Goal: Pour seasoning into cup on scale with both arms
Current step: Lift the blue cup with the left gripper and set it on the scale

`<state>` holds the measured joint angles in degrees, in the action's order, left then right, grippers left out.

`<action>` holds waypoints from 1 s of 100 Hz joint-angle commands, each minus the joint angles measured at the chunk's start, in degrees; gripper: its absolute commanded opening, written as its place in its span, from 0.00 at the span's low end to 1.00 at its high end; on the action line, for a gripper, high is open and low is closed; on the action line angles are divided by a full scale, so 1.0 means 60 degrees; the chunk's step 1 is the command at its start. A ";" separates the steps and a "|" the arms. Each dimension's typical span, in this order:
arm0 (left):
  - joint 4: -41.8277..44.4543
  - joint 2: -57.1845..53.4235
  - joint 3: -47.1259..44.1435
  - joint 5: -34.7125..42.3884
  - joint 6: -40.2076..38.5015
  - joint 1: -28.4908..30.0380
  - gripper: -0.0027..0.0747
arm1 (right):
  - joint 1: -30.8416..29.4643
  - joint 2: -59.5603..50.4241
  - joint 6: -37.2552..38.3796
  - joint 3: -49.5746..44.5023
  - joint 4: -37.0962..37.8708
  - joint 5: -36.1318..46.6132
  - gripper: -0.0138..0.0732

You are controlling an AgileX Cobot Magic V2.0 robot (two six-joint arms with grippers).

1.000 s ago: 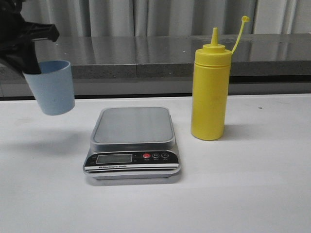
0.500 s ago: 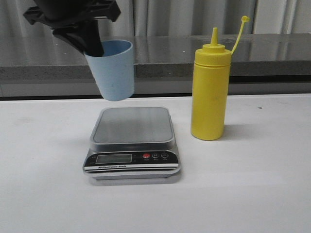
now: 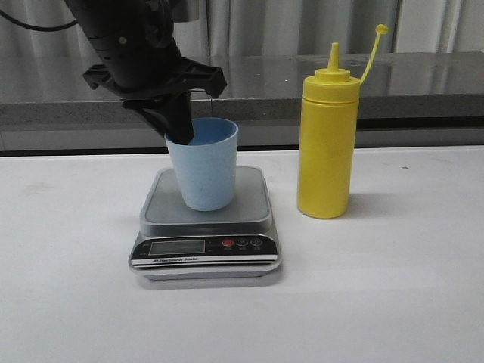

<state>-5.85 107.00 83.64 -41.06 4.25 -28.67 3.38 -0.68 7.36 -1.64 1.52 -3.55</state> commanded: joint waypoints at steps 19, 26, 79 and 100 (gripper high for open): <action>-0.0140 -0.0455 0.0320 0.0415 -0.0001 -0.0062 0.03 | -0.0049 -0.0206 -0.0022 0.0151 0.0017 0.0788 0.08; -0.0140 -0.0455 0.0320 0.0415 -0.0001 -0.0062 0.07 | -0.0049 -0.0206 -0.0022 0.0151 0.0017 0.0788 0.08; -0.0140 -0.0455 0.0328 0.0400 -0.0018 -0.0062 0.31 | -0.0049 -0.0206 -0.0022 0.0151 0.0017 0.0788 0.08; -0.0140 -0.0455 0.0787 -0.0109 -0.0018 -0.0062 0.31 | -0.0049 -0.0206 -0.0022 0.0151 0.0017 0.0788 0.08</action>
<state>-5.85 107.01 85.47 -42.32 4.25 -28.67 3.38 -0.68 7.36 -1.64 1.52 -3.55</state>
